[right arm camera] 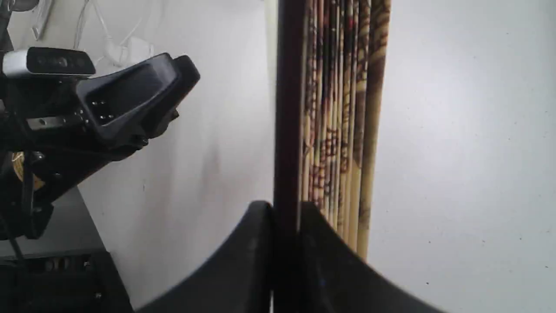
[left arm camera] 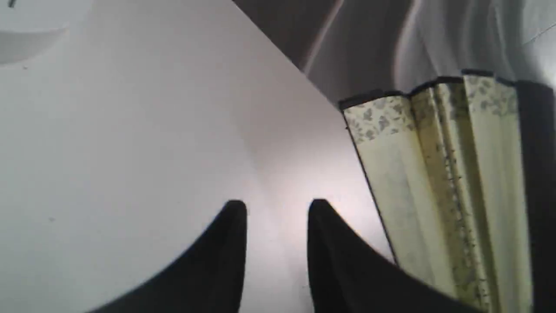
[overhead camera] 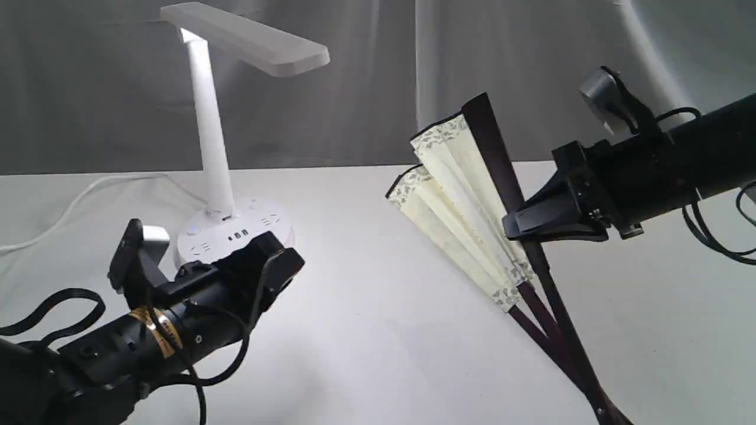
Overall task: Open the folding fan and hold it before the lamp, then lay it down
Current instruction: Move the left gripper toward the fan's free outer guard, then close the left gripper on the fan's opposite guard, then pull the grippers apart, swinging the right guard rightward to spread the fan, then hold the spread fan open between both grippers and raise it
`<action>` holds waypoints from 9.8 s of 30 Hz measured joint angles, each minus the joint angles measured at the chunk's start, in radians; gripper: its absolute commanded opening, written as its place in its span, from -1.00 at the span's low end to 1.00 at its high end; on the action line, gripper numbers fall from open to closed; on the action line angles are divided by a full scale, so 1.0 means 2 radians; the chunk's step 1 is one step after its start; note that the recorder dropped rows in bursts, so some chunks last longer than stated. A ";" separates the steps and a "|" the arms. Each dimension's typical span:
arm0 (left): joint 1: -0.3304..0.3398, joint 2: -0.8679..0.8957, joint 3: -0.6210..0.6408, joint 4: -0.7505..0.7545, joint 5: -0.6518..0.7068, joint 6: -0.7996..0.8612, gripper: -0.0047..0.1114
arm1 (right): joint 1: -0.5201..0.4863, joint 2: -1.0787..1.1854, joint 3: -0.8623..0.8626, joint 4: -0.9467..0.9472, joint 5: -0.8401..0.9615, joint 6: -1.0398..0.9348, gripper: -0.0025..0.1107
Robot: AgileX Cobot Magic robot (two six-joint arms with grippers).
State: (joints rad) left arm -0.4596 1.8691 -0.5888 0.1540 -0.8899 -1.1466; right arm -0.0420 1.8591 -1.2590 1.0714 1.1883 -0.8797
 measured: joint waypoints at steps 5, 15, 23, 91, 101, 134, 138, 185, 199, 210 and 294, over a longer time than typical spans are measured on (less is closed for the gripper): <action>0.000 0.034 -0.024 0.022 -0.040 -0.077 -0.41 | 0.000 0.000 0.000 0.000 0.000 0.000 -0.96; 0.000 0.102 -0.079 0.079 -0.091 -0.186 0.00 | 0.000 0.000 0.000 0.000 0.000 0.000 -0.96; 0.000 0.134 -0.102 0.083 -0.156 -0.239 0.00 | 0.000 0.000 0.000 0.000 0.000 0.000 -0.96; -0.002 0.255 -0.324 0.196 -0.165 -0.356 -0.92 | 0.000 0.000 0.000 0.009 -0.001 0.017 -0.96; -0.002 0.255 -0.324 0.212 -0.167 -0.359 -0.92 | 0.000 0.000 0.002 0.009 0.000 0.018 -0.96; -0.002 0.255 -0.339 0.280 -0.165 -0.403 -0.92 | -0.002 0.047 0.003 0.091 -0.041 0.019 -0.35; -0.002 0.255 -0.339 0.289 -0.158 -0.404 -0.92 | -0.003 0.062 0.003 0.110 -0.058 0.017 -0.35; 0.001 0.223 -0.307 0.277 -0.153 -0.412 -0.92 | -0.017 0.064 -0.020 0.192 -0.118 0.016 -0.96; -0.003 0.174 -0.259 0.217 -0.156 -0.359 -0.92 | -0.044 0.064 -0.020 0.225 -0.104 0.054 -0.96; -0.023 0.158 -0.209 0.144 -0.156 -0.341 -0.92 | -0.088 0.064 -0.020 0.229 -0.065 0.057 -0.96; -0.176 0.007 -0.045 -0.488 -0.142 -0.120 -0.92 | -0.253 0.064 0.009 0.259 0.008 0.090 -0.96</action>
State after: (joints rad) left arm -0.8114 1.8826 -0.6786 -0.8221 -1.1749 -1.3865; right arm -0.5483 1.9875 -1.2411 1.5890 1.2036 -0.7002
